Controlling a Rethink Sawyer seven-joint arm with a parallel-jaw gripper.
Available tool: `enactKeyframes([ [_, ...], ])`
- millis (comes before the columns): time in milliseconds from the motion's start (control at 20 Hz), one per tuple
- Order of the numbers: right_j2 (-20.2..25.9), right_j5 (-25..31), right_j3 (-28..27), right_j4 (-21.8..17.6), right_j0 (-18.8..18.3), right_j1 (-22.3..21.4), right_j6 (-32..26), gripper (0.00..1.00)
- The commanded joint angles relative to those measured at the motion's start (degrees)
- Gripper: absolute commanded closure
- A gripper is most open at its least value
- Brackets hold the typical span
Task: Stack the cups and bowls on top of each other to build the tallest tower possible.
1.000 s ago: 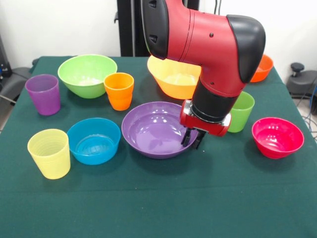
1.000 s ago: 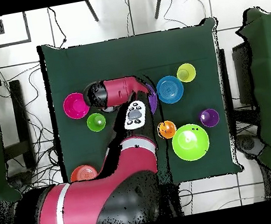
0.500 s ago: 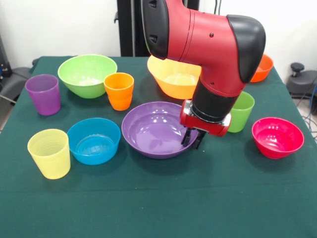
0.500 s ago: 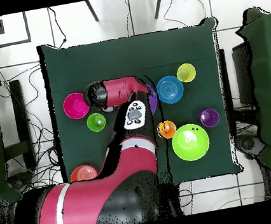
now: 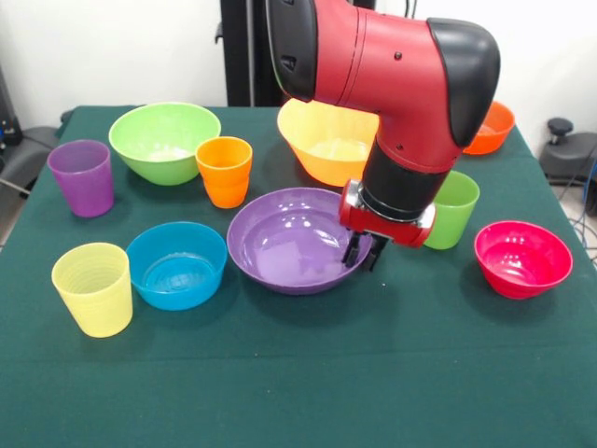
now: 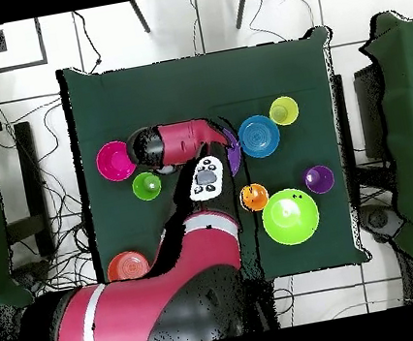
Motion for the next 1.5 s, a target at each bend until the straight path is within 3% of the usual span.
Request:
enactKeyframes([
  [50,8.2,0.1,5.9,-0.7,-0.1,-2.4,0.9,1.0],
  [500,8.5,4.2,7.8,-0.4,-0.8,-6.8,-0.6,1.0],
  [1500,8.6,8.9,6.6,-0.3,-0.1,-8.6,0.4,1.0],
])
